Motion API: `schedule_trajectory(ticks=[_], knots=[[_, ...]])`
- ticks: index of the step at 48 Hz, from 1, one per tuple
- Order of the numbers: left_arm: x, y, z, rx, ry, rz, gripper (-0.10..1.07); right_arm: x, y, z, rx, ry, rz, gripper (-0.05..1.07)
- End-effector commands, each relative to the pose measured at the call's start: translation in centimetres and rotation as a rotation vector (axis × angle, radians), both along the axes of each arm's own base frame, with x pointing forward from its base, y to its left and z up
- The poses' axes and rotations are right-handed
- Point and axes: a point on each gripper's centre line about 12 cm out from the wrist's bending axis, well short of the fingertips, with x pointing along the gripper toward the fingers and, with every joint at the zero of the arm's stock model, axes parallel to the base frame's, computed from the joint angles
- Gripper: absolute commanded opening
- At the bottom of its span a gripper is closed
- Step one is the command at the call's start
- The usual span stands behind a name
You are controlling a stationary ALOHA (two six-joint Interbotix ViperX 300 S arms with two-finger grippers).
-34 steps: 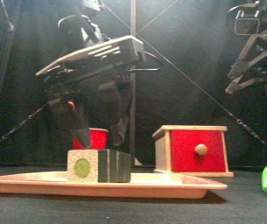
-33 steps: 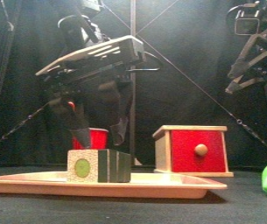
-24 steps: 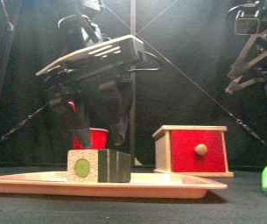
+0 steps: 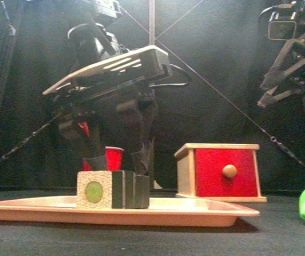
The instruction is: Grab sushi roll
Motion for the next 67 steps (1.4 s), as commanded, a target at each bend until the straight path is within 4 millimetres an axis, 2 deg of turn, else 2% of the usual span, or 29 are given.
schedule_trajectory(ticks=[1,22,32,40,48,67], knots=[[0.5,-0.1,0.6,-0.008,-0.021,0.002,0.87,0.2,0.0,0.4,-0.002,-0.011,0.001,0.9],[0.6,0.2,-0.4,-0.006,0.002,0.015,0.84,0.2,0.0,0.4,-0.002,-0.01,0.0,0.9],[0.6,0.2,-0.3,-0.006,0.0,0.015,0.68,0.2,0.0,0.4,0.002,-0.009,-0.002,0.9],[0.6,0.2,0.6,-0.009,-0.016,0.017,0.55,0.2,0.0,0.4,0.002,-0.009,0.0,0.9],[0.5,0.3,1.5,-0.012,-0.032,0.018,0.55,0.2,0.0,0.4,-0.002,-0.01,0.001,0.9],[0.4,0.3,1.7,-0.004,-0.027,0.02,0.55,0.2,0.1,0.5,0.003,-0.012,0.0,0.9]])
